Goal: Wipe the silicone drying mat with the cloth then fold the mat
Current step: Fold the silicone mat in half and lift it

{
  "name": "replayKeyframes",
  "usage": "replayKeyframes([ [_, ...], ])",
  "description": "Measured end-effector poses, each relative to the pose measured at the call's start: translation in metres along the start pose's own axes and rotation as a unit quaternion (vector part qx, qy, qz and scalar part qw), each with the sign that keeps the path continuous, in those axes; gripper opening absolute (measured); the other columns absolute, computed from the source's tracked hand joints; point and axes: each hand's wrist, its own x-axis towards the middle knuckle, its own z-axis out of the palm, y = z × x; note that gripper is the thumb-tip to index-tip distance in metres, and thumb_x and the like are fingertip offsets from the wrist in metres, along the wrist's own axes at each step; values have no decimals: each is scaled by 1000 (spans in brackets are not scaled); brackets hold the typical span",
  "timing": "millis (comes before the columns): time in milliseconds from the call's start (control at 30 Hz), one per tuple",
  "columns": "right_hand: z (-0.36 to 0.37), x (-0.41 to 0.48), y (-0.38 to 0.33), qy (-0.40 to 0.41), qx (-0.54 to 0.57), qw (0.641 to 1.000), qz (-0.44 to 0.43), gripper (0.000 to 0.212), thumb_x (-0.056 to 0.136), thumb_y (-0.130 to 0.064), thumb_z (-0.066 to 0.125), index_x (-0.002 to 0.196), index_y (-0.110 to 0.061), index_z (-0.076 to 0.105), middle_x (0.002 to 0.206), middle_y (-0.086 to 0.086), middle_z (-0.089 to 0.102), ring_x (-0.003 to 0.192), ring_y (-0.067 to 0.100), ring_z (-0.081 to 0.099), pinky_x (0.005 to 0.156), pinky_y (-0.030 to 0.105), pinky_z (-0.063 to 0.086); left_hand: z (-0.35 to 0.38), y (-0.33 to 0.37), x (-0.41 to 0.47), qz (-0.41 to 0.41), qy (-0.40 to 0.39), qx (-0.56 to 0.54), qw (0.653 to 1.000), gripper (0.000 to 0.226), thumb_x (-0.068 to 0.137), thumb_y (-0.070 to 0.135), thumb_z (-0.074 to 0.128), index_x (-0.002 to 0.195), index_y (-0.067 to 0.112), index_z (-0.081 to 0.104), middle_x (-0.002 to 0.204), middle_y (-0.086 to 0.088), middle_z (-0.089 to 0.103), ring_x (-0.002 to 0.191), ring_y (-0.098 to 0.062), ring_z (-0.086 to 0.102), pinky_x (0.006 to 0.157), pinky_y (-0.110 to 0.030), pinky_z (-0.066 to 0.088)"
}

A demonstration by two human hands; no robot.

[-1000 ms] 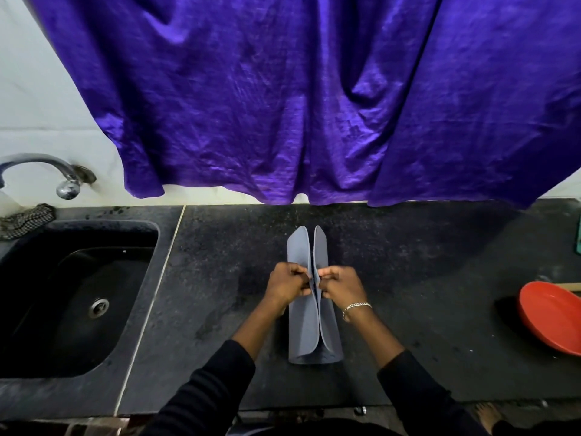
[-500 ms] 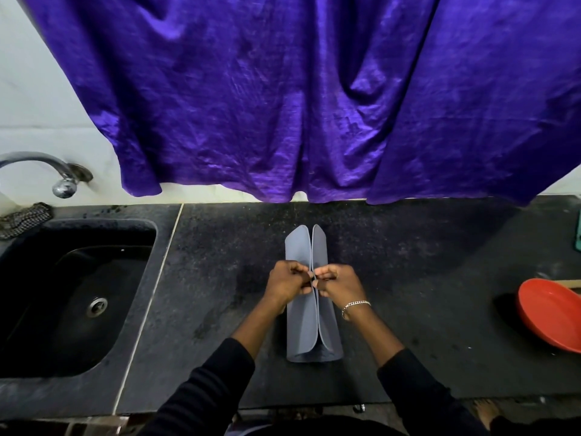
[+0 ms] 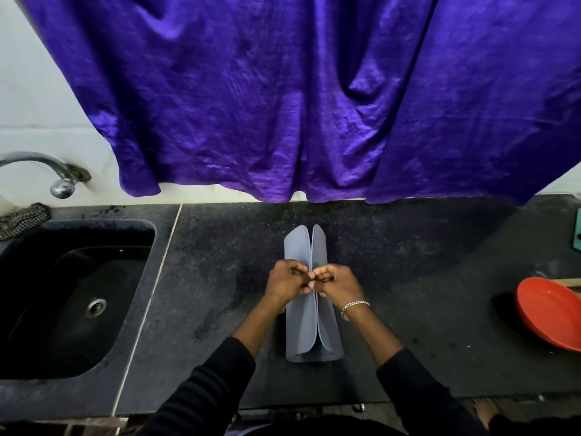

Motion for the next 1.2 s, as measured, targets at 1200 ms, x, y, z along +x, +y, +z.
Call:
replayKeyframes([
  [1200, 21, -30, 8, 47, -395, 910, -117, 37, 82, -34, 69, 111, -19, 49, 106, 4, 61, 92, 26, 65, 67, 30, 46, -35, 21, -7, 286, 10, 562, 776, 20, 91, 25, 60, 109, 26, 67, 109, 0, 69, 97, -25, 69, 80, -41, 59],
])
